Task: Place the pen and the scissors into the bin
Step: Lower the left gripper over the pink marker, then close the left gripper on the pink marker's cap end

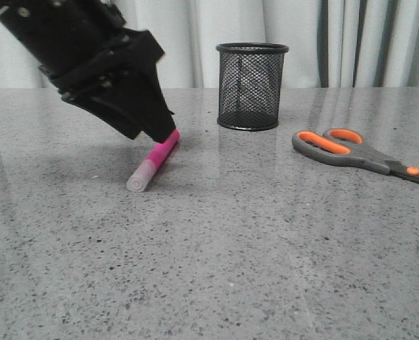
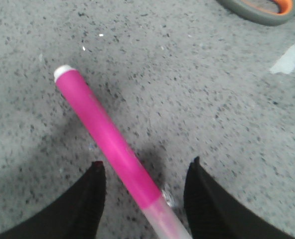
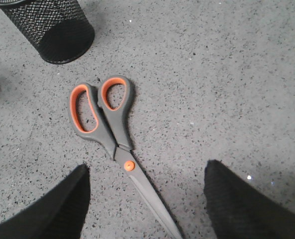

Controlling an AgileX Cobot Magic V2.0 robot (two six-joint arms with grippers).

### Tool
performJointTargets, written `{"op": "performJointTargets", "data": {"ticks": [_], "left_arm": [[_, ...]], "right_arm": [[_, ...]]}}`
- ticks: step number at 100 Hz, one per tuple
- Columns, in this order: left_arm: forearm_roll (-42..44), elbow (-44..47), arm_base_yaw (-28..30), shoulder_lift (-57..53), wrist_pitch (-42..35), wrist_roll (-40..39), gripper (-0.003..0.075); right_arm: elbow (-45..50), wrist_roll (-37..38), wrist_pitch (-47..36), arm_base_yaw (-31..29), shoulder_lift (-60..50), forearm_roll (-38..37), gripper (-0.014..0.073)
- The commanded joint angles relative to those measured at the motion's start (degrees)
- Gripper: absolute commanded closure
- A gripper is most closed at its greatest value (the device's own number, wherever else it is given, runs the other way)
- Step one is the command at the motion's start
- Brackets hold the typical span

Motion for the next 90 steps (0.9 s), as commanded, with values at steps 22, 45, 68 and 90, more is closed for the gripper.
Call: {"op": "performJointTargets", "data": {"ticks": [22, 45, 68, 90], "left_arm": [[1.52, -5.38, -0.85, 2.65, -2.54, -2.64, 0.0393], [3.78, -5.38, -0.85, 4.08, -2.16, -2.64, 0.0399], [3.78, -5.38, -0.85, 4.08, -0.39, -2.64, 0.0687], [3.78, -6.62, -0.85, 3.32, 1.34, -2.51, 0.0740]], "right_arm": [[-2.11, -1.05, -2.50, -0.24, -0.02, 1.42, 0.0151], [-2.11, -1.05, -2.50, -0.24, -0.02, 1.42, 0.0151], [-2.11, -1.05, -2.50, -0.24, -0.02, 1.42, 0.0151], [-2.11, -1.05, -2.50, -0.24, -0.02, 1.42, 0.0151]]}}
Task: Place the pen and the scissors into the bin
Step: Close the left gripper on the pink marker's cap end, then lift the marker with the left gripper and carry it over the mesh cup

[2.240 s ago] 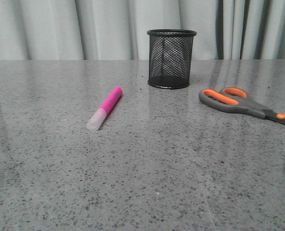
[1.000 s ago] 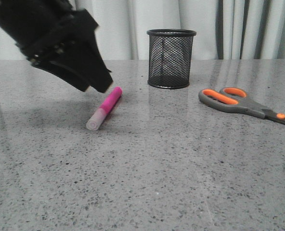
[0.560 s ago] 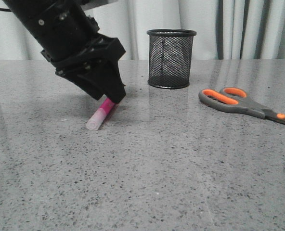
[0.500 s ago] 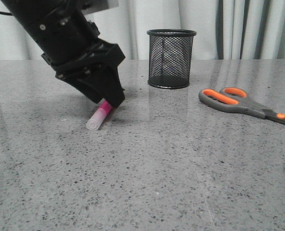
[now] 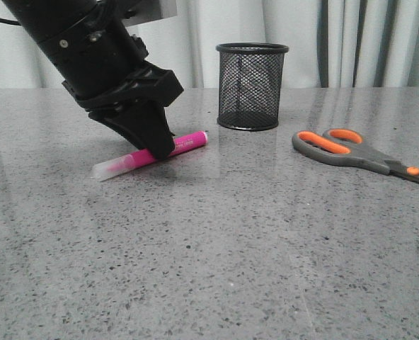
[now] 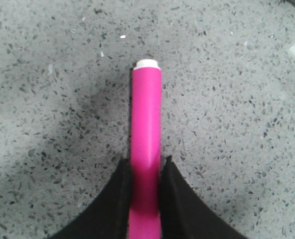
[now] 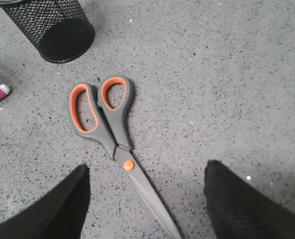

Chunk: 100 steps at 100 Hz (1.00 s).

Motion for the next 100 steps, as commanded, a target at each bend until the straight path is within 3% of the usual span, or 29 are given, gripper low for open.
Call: {"op": "performJointTargets", "data": {"ticks": [1, 13, 24, 55, 70, 100], "left_arm": [[-0.86, -2.52, -0.63, -2.95, 0.42, -0.44, 0.0740], [-1.06, -5.51, -1.54, -4.84, -0.23, -0.05, 0.0740], [-1.75, -9.10, -3.42, -6.42, -5.52, 1.19, 0.0740], [-7.21, -12.47, -9.77, -5.53, -39.48, 3.57, 0.0739], [-7.50, -12.96, -10.91, -2.87, -50.02, 3.47, 0.0739], [-7.50, -15.56, -12.00, 2.80, -54.73, 2.47, 0.0739]], "right_arm": [[-2.11, -0.59, -2.50, -0.24, -0.02, 1.42, 0.0151], [-2.11, -0.59, -2.50, -0.24, -0.02, 1.42, 0.0151], [-2.11, -0.59, -2.50, -0.24, -0.02, 1.42, 0.0151], [-2.11, -0.59, -1.68, -0.24, -0.02, 1.42, 0.0151], [-2.11, -0.59, -1.68, -0.24, -0.02, 1.42, 0.0151], [-2.11, -0.59, -1.68, -0.24, -0.02, 1.42, 0.0151]]}}
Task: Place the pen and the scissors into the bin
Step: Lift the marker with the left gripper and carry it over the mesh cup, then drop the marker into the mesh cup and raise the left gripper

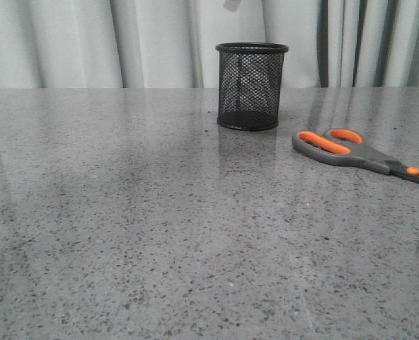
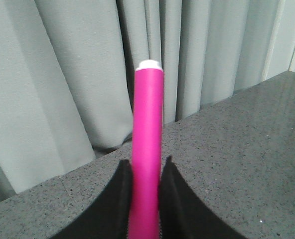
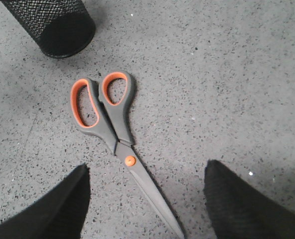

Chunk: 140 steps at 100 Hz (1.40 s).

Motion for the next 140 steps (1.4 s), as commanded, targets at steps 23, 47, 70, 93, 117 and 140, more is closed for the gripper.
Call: {"op": "performJointTargets", "data": {"ticks": [23, 47, 70, 93, 117, 140], "left_arm": [[-2.03, -6.05, -0.78, 3.65, -5.94, -0.73, 0.0739], [-3.18, -6.77, -0.78, 6.70, -4.40, -0.73, 0.0738], [-3.18, -6.77, -0.78, 7.54, -3.95, -0.73, 0.0685], [-3.26, -6.77, -0.78, 7.59, -4.50, -0.73, 0.0414], [-1.23, -6.81, -0.65, 3.35, -4.25, -0.05, 0.0393], [1.30, -6.81, 4.20, -4.32, 5.08, -0.05, 0.0423]], "right_arm": [[-2.11, -0.63, -2.62, -0.24, -0.02, 1.42, 0.0151], [-2.11, -0.63, -2.62, -0.24, -0.02, 1.42, 0.0151], [-2.11, -0.63, -2.62, -0.24, -0.02, 1.42, 0.0151], [-2.11, -0.63, -2.62, -0.24, -0.02, 1.42, 0.0151], [-2.11, -0.72, -2.98, -0.24, -0.02, 1.42, 0.0151], [-2.11, -0.72, -3.76, -0.24, -0.02, 1.55, 0.0151]]}}
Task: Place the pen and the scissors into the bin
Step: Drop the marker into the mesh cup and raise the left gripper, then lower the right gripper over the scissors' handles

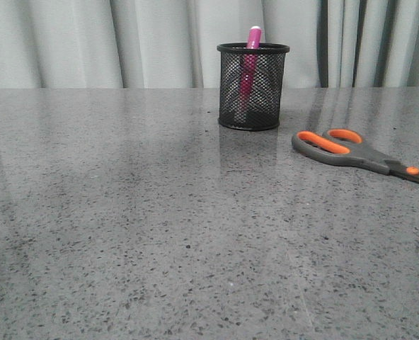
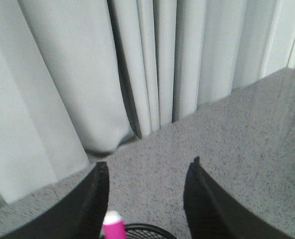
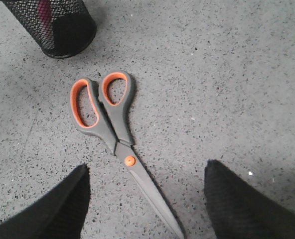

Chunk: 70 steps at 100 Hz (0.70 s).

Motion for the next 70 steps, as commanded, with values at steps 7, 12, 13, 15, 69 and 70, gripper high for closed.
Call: {"op": "performJointTargets", "data": {"ticks": [7, 12, 13, 15, 69, 70], "left_arm": [[0.49, -2.05, 5.61, -8.64, 6.42, -0.01, 0.0482], [0.49, -2.05, 7.60, -9.93, 11.64, -0.01, 0.0577], [0.49, -2.05, 7.94, -10.33, 12.21, -0.01, 0.0593], [0.49, -2.05, 9.28, -10.97, 13.86, -0.01, 0.0642], [0.52, 34.54, 23.99, -42.84, 8.92, -0.01, 0.0739], [0.52, 35.05, 24.34, -43.30, 8.81, -0.01, 0.0739]], "right_arm": [[-2.11, -0.72, -3.65, -0.24, -0.09, 2.70, 0.0151], [-2.11, -0.72, -3.75, -0.24, -0.09, 3.50, 0.0151], [-2.11, -0.72, -3.75, -0.24, 0.02, 3.65, 0.0151], [-2.11, -0.72, -3.91, -0.24, 0.03, 3.92, 0.0151], [-4.42, -24.51, -0.19, 5.83, 9.49, 15.20, 0.0151], [-4.62, -24.81, -0.03, 6.04, 9.99, 15.20, 0.0151]]}}
